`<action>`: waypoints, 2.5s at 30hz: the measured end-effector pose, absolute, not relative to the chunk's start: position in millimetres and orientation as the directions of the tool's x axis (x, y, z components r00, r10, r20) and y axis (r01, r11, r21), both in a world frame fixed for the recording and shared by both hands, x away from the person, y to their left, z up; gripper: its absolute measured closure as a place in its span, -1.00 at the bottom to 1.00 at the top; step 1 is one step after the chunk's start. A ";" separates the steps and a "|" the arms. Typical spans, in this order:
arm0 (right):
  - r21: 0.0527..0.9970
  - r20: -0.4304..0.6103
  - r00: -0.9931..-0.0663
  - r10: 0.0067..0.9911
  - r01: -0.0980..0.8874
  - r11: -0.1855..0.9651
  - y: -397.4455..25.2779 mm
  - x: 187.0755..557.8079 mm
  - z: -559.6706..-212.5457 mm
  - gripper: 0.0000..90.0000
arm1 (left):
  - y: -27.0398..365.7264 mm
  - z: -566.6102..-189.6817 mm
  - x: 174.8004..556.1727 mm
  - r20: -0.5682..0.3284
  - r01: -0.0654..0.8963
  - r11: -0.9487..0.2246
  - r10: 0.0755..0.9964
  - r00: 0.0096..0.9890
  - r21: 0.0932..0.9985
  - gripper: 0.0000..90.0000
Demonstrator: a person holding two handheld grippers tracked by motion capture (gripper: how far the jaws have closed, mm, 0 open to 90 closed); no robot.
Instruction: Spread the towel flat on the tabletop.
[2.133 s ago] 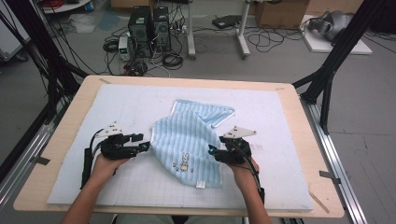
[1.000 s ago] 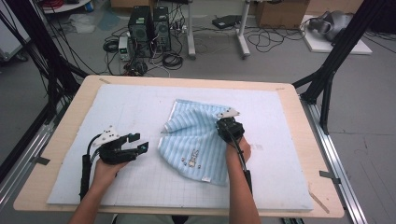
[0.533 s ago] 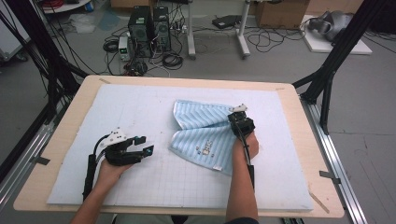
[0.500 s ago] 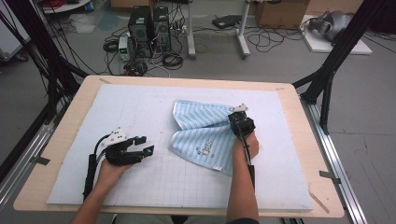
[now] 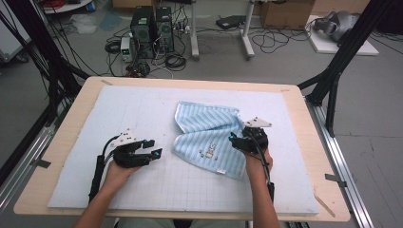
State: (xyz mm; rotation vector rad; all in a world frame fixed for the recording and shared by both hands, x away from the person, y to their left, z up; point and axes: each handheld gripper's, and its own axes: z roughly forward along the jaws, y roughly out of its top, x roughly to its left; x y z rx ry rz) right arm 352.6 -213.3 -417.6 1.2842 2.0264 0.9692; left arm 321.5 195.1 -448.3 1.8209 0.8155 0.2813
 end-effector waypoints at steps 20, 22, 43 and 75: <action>0.774 -0.005 -0.462 0.887 0.559 0.296 -230.7 256.4 -437.4 -0.25 | 147.3 -438.3 325.4 -0.153 0.445 -0.303 0.657 0.738 0.843 0.03; 0.764 -0.005 -0.457 0.890 0.573 0.298 -231.7 251.6 -440.7 -0.27 | 139.9 -440.9 327.0 -0.139 0.447 -0.323 0.662 0.737 0.834 0.02; 0.756 0.059 -0.524 0.850 0.579 0.304 -223.2 244.2 -449.3 0.58 | 134.3 -450.5 302.1 -0.036 0.407 -0.448 0.636 0.771 0.796 0.90; 0.748 -0.025 -0.584 0.811 0.527 0.403 -219.7 218.2 -445.2 0.81 | 130.5 -451.6 299.5 -0.083 0.454 -0.413 0.661 0.746 0.789 0.46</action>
